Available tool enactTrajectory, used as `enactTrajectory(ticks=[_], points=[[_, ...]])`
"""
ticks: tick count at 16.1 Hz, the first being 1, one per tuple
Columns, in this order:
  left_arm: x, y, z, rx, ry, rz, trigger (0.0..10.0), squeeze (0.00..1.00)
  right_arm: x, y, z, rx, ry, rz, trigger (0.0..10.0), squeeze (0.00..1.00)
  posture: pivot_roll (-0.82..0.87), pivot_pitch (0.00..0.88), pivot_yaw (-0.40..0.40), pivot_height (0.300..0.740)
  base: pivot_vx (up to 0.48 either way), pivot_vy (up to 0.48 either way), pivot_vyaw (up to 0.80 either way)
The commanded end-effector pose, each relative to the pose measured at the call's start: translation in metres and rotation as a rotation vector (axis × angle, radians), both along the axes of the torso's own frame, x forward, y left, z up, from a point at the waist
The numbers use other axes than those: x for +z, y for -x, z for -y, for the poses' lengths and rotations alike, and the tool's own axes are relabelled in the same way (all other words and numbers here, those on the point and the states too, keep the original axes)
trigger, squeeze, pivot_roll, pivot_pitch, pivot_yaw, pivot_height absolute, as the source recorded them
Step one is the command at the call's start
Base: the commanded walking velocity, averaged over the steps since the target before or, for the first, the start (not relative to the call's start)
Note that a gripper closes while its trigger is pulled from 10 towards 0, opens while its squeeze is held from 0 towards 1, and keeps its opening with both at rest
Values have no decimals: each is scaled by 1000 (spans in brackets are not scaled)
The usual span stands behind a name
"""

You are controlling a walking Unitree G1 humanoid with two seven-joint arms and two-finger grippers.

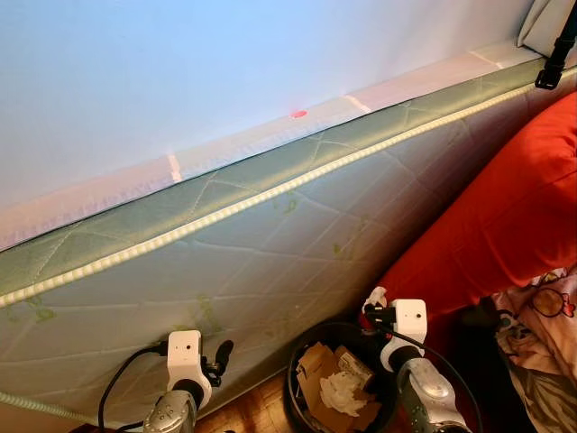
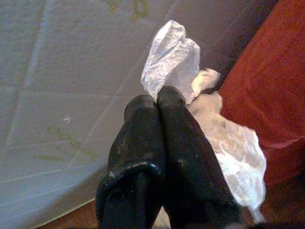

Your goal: Clean up the room

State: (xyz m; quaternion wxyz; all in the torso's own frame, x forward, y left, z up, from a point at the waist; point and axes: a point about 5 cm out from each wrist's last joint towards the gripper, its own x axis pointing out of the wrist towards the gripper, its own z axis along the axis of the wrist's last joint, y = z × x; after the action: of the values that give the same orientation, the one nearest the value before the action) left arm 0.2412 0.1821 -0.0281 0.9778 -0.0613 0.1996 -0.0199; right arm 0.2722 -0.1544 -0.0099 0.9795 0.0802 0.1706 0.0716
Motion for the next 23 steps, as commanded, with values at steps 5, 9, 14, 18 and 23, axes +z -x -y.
enactTrajectory(ticks=[5, 9, 14, 18, 23], points=[[5, -5, 1, -1, 9, 33, 10000, 0, -5, 3, 2, -13, -2, -40, 10000, 0, 46, 140, -26, 740, 0, 0, 0], [7, -6, 1, 3, 7, 44, 10000, 0, -7, 5, 2, -12, -2, -52, 10000, 0, 44, 133, -26, 740, 0, 0, 0], [9, -7, 2, 6, 6, 55, 10000, 0, -8, 5, 2, -12, -3, -56, 10000, 0, 47, 136, -28, 740, -151, 0, 0], [9, -7, 2, 3, 8, 57, 10000, 0, -8, 5, 4, -15, -1, -60, 10000, 0, 46, 139, -28, 740, -191, 0, 0], [11, -8, 1, 9, 3, 61, 10000, 0, -9, 6, 3, -14, -1, -65, 10000, 0, 48, 144, -30, 740, -67, 0, 0]])
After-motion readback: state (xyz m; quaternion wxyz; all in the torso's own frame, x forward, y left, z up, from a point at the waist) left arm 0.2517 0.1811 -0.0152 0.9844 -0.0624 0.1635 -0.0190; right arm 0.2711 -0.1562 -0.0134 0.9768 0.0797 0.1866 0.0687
